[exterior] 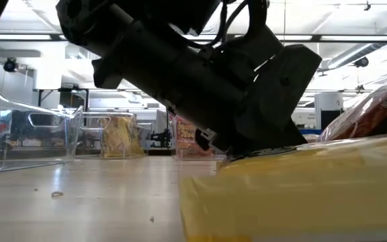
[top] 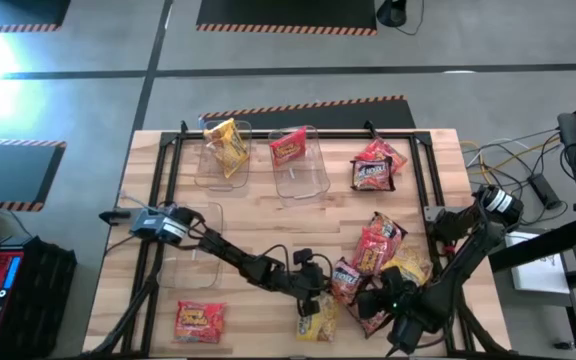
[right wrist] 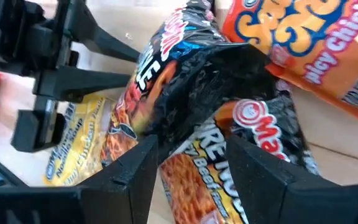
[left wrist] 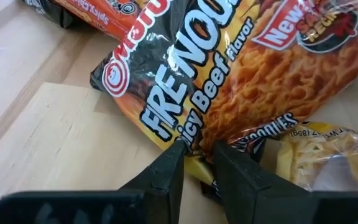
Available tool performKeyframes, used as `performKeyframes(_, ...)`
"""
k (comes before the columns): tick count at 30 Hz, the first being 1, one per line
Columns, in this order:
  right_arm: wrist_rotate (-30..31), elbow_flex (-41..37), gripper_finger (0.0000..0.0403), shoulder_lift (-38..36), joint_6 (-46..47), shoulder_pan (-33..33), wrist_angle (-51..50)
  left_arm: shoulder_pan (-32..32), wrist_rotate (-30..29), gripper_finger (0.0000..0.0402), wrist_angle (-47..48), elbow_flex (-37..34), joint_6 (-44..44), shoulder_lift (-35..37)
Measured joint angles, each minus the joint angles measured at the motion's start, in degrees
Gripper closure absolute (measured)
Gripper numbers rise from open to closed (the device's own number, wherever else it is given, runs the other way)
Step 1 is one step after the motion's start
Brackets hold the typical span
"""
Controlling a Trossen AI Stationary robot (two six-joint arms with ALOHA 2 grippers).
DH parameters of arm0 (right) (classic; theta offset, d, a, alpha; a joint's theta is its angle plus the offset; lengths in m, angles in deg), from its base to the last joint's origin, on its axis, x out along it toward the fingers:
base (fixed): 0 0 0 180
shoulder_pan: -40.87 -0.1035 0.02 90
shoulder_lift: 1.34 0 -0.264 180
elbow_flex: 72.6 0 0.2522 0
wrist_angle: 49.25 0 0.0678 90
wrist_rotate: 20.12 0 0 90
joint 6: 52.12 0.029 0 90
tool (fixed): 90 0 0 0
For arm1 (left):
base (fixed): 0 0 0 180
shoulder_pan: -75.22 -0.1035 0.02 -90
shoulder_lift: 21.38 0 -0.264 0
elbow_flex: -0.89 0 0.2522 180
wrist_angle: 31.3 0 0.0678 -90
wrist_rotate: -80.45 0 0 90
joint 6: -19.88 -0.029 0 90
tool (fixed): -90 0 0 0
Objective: Sort Maruchan noodles
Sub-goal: Put the black noodle pack into the bottom transparent bin
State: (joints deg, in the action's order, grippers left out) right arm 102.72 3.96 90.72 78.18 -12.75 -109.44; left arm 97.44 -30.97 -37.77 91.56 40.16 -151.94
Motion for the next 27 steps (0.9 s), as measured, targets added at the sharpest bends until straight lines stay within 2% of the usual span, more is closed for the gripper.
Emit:
performKeyframes(8,6.0,-2.2,0.0222,-0.2,-1.2,0.0,3.9,-0.1,0.0,0.0332,0.2,0.2,0.0,-0.2)
performKeyframes(18,6.4,-2.4,0.0225,-0.9,-5.3,0.0,5.9,-0.2,0.1,0.0332,0.1,0.2,0.0,-0.2)
performKeyframes(22,9.8,-2.5,0.0227,-0.8,-6.0,0.0,6.4,-0.2,0.2,0.0332,0.2,0.2,0.0,-0.2)
performKeyframes(27,10.3,-2.5,0.0220,-0.8,-6.9,0.0,6.5,-0.3,1.1,0.0332,0.1,0.2,0.0,-0.2)
